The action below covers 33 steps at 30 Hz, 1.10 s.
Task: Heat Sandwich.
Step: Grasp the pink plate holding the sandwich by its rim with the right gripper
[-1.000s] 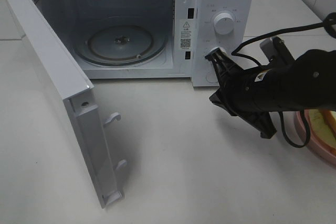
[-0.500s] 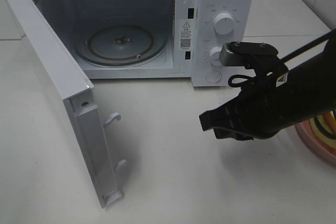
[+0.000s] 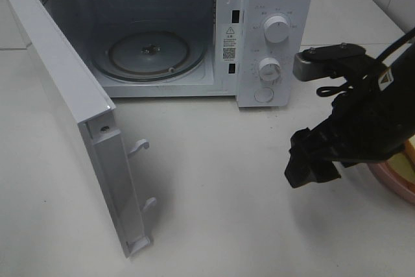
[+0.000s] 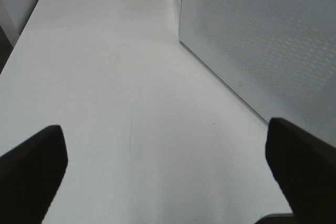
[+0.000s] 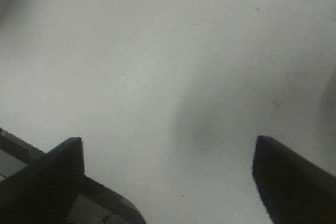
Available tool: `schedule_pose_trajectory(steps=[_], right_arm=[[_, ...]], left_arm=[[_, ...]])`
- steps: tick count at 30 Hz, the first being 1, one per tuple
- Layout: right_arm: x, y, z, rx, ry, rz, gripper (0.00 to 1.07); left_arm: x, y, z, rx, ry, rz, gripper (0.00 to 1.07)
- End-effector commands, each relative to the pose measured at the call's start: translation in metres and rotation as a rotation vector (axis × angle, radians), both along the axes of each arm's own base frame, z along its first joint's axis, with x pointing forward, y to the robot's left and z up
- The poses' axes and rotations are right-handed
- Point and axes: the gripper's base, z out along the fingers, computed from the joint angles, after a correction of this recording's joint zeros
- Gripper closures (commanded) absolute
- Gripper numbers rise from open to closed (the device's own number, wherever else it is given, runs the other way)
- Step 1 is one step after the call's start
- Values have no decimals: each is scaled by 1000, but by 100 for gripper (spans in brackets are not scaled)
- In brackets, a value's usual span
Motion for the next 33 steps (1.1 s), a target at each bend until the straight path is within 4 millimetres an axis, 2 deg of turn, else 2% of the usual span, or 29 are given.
schedule_pose_trajectory(steps=[1,4,7,8,9,12,17,22,26,33], right_arm=[[7,-15,8,-61,1,-18,10],[11,-25,10,-85,-1,-43,10],[19,-44,13,-106,-4,-123,12],[19,-44,13,-106,-4,-123,12],[23,-56,14,-118,-11,-168,13],[28,-75,12,-125,-9,-243,13],[36,-87,1,-136,15,-288,14],[42,-87,-7,-138,20,-290,15],[56,-86,-23,-147,59,-287,16],[67,-85,-40,-160,93,-281,17]], left_arm=[[-2,0,-1,-1,-14,0,9],[-2,0,-1,-1,-14,0,9],[-2,0,-1,-1,-14,0,9],[-2,0,-1,-1,-14,0,9],[-2,0,-1,-1,-14,0,9],[-2,0,-1,-1,-14,0,9],[-2,0,-1,-1,-14,0,9],[-2,0,-1,-1,-14,0,9],[-2,0,-1,-1,-14,0,9],[-2,0,-1,-1,-14,0,9]])
